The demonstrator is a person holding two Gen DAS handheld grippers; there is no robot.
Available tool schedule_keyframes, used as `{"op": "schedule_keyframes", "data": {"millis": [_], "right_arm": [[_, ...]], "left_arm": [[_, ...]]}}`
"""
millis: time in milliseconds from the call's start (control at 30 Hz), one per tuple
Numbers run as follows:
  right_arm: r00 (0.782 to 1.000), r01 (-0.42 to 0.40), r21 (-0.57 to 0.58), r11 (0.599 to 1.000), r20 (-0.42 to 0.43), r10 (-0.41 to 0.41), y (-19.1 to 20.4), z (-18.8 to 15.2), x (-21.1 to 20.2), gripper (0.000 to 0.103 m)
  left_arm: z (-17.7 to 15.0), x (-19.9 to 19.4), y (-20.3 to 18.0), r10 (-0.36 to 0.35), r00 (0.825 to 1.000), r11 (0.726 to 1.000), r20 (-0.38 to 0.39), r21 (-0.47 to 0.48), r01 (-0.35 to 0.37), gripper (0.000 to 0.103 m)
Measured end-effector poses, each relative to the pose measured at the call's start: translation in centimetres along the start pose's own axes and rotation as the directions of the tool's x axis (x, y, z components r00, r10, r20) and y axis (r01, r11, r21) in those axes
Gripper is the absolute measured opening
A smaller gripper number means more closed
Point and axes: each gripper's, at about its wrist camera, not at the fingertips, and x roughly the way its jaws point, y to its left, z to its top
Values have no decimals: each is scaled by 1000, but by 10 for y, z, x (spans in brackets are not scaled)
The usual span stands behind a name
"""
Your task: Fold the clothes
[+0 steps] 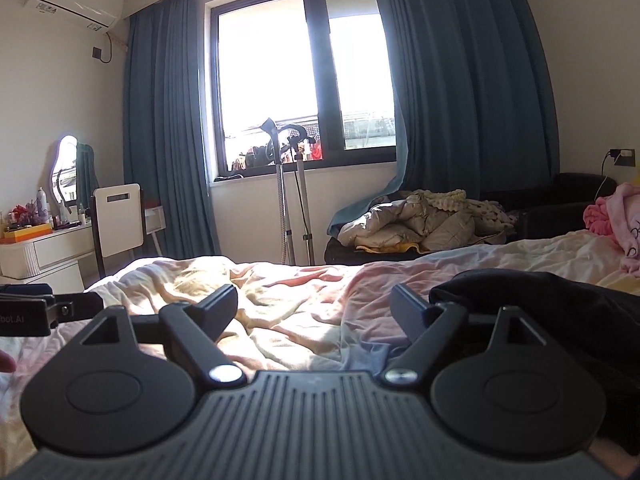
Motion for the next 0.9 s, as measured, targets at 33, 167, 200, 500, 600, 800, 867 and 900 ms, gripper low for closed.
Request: {"op": "schedule_keyframes", "data": {"millis": [33,167,200,500,600,800,867,900], "right_arm": [[1000,1,0,1000,0,-1,0,0,0,85],[1000,3,3,1000,-4,-3,-1,-2,1,85],[1000,3,4,1000,-5,-3,-1,-2,1,85],[1000,2,18,1000,-7,-2,-3,-2,3,86],[1000,4,17,1000,-7,-4,-3,-3,3,86],[1000,5,22,1000,-9,-5,-3,-4,4,87],[1000,7,21,1000,-8,-7,-3,-4,4,87],[1000,8,21,1000,-7,-8,-3,-4,4,87]], "left_arm": [[0,0,0,3,1000,1000,2,0,-3,103],[0,-1,-2,12,1000,1000,8,2,-12,103],[0,-2,-3,14,1000,1000,8,3,-14,103],[-2,2,-5,18,1000,1000,7,1,-18,103],[-3,4,-4,14,1000,1000,4,-3,-14,103],[-5,8,-4,17,1000,1000,-5,3,-17,103],[-6,8,-3,19,1000,1000,-4,1,-19,103],[-6,8,-3,20,1000,1000,-3,0,-20,103]]}}
